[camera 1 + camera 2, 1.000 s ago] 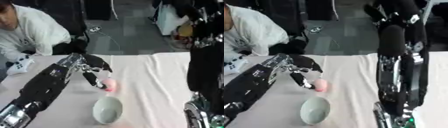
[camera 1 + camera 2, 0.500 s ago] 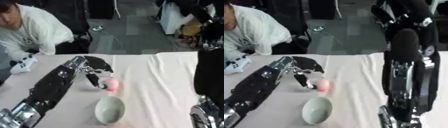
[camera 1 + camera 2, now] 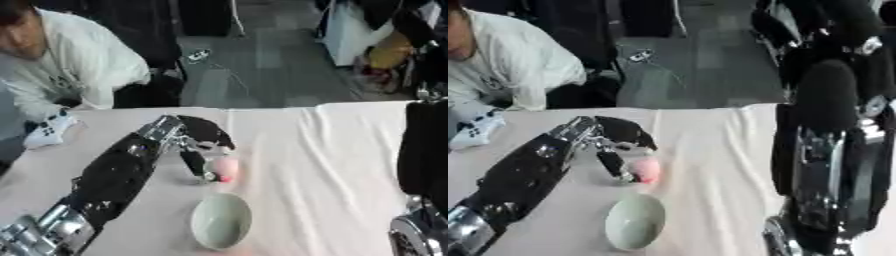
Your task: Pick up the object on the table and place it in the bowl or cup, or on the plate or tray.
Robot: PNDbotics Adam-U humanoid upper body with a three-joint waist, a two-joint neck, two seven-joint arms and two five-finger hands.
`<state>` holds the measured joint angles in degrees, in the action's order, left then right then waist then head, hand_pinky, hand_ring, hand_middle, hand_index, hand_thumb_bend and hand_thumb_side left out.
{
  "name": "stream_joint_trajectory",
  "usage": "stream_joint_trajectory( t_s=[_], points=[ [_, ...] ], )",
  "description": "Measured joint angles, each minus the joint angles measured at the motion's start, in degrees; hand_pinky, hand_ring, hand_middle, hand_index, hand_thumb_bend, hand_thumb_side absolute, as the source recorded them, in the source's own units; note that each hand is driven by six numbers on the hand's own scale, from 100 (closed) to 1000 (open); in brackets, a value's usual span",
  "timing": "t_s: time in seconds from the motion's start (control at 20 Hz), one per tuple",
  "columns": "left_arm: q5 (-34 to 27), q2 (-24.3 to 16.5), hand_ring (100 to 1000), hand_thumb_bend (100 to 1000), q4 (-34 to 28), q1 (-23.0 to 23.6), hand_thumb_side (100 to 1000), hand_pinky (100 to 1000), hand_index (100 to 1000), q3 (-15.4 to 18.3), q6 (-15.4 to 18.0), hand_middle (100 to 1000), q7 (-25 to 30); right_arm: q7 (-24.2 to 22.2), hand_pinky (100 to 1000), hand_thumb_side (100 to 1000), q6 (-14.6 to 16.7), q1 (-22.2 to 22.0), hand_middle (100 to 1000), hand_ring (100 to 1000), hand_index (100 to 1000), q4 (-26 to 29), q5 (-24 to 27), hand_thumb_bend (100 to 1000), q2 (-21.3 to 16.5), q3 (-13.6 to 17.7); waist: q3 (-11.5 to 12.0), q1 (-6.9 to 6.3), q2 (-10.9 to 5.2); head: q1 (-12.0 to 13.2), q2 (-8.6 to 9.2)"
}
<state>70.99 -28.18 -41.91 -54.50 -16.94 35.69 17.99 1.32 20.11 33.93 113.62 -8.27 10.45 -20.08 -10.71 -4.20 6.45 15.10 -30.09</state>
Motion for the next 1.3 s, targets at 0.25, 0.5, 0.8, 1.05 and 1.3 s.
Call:
stream_joint_trajectory(
  t_s=[0.25, 0.5, 0.8, 1.05, 1.3],
  points=[
    [0.96, 0.07, 814, 925, 0.21, 0.02, 390, 794, 990, 0.08, -0.47, 886, 0.02, -0.13, 864, 601, 0.13, 0.0, 917, 923, 873, 0.0, 0.07, 100, 0.02, -0.02, -0.26, -0.2, 0.15, 0.2, 0.0],
    [1.04, 0.51, 463, 593, 0.25, 0.49, 473, 428, 784, 0.08, -0.56, 628, -1.02, -0.2, 861, 603, 0.2, 0.0, 916, 920, 873, 0.0, 0.43, 100, 0.43, -0.03, -0.44, -0.24, 0.15, 0.63, 0.0],
    [-1.71, 0.75, 100, 100, 0.97, 0.96, 621, 100, 429, 0.25, -2.42, 248, -6.61, -0.2, 861, 603, 0.2, 0.0, 916, 919, 873, 0.0, 0.46, 100, 0.43, -0.03, -0.47, -0.24, 0.16, 0.66, 0.0],
    [-3.22, 0.99, 100, 100, 0.78, 1.3, 578, 100, 340, -0.09, -3.55, 127, -12.19, -0.22, 860, 608, 0.18, 0.0, 916, 918, 873, 0.0, 0.46, 100, 0.43, -0.03, -0.43, -0.23, 0.17, 0.67, 0.0],
    [-3.32, 0.39, 100, 100, -0.77, 1.99, 558, 100, 293, -0.46, -3.12, 100, -15.06, -0.22, 860, 609, 0.12, 0.0, 916, 917, 873, 0.0, 0.46, 100, 0.41, -0.02, 0.1, -0.23, 0.17, 0.67, -0.01]
  ],
)
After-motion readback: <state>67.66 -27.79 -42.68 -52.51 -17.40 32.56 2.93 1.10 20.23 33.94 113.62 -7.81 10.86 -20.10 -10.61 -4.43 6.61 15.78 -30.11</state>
